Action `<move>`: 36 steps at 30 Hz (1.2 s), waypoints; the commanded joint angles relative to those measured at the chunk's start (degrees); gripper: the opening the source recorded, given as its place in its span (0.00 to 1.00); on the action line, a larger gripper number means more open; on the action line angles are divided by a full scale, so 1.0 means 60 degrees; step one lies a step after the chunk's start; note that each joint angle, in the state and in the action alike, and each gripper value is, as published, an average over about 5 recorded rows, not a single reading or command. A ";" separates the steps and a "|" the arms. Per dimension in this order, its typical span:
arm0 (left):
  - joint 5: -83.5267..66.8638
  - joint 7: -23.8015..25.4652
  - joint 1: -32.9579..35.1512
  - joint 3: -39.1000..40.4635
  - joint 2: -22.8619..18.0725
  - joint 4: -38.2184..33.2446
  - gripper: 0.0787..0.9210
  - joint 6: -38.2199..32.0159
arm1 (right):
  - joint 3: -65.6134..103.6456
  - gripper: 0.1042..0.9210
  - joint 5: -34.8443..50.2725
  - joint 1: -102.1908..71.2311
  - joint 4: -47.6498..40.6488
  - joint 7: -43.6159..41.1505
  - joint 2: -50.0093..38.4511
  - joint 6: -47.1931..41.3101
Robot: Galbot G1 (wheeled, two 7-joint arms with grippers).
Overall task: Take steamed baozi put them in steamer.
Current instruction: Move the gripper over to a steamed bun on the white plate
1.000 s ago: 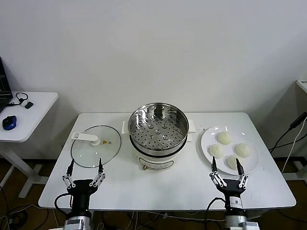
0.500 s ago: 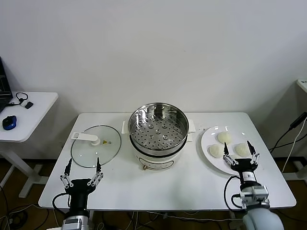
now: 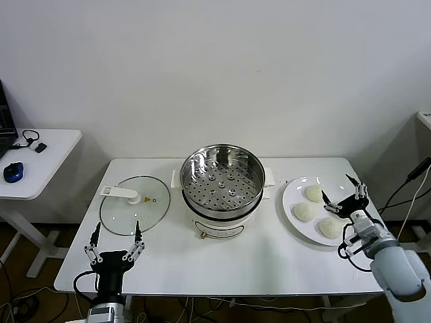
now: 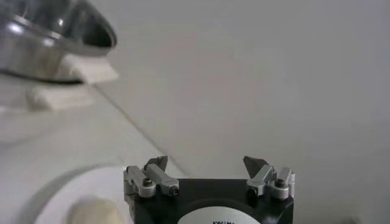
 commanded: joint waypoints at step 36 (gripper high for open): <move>-0.0746 0.0009 -0.0402 0.0013 0.0392 0.0498 0.88 -0.0042 | -1.5158 0.88 0.2639 1.3585 -0.6897 -0.5729 -0.3201 0.1126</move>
